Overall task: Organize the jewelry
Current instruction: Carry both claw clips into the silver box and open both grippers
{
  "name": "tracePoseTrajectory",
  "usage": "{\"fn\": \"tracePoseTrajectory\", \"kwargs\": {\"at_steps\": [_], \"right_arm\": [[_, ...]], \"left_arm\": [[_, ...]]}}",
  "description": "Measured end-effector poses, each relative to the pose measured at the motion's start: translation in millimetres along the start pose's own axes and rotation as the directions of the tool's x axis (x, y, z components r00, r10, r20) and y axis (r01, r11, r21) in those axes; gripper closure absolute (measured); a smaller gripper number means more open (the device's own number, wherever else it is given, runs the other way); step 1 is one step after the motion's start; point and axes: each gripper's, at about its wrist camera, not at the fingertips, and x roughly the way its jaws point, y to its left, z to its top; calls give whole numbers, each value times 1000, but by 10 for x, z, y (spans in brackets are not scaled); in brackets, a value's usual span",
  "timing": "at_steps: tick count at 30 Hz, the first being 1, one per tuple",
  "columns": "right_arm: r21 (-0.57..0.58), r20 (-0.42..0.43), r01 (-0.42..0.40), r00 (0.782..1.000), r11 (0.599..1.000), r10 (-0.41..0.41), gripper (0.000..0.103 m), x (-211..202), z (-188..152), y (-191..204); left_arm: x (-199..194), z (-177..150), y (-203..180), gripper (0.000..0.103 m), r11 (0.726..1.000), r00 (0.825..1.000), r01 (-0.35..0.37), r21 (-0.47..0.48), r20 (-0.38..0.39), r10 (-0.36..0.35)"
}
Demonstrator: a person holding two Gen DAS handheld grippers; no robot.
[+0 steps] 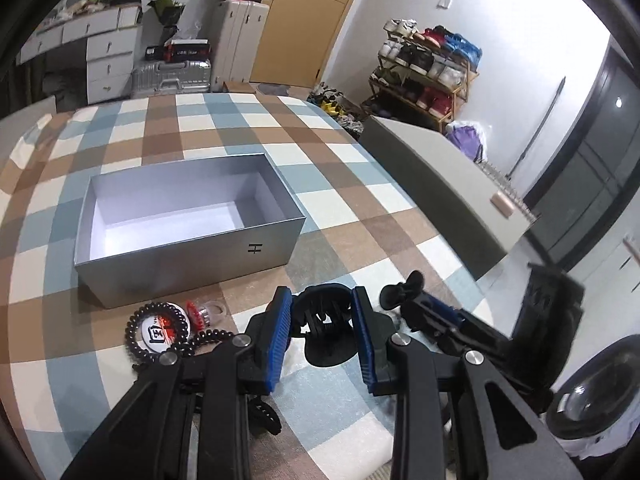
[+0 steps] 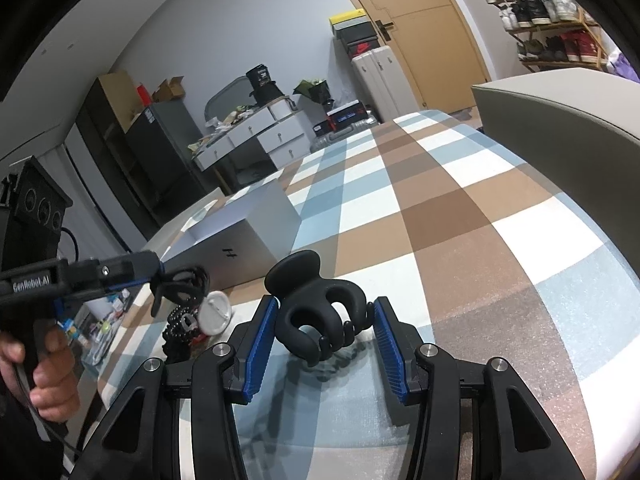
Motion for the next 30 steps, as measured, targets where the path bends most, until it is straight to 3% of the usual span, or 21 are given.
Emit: {"fn": "tracePoseTrajectory", "kwargs": {"at_steps": [4,12,17,30], "right_arm": [[-3,-3,-3,1000,1000,3,55,12,-3,2],[-4,0,-8,1000,1000,8,55,5,-3,4],[11,0,-55,998,998,55,55,-1,15,58],[-63,-33,-230,973,971,229,55,224,595,651]], "left_arm": [[-46,55,75,78,992,995,103,-69,9,-103],[-198,76,101,78,999,997,2,-41,76,1],[-353,87,180,78,997,986,-69,-28,152,72],[-495,303,652,78,995,969,-48,-90,238,68]]}}
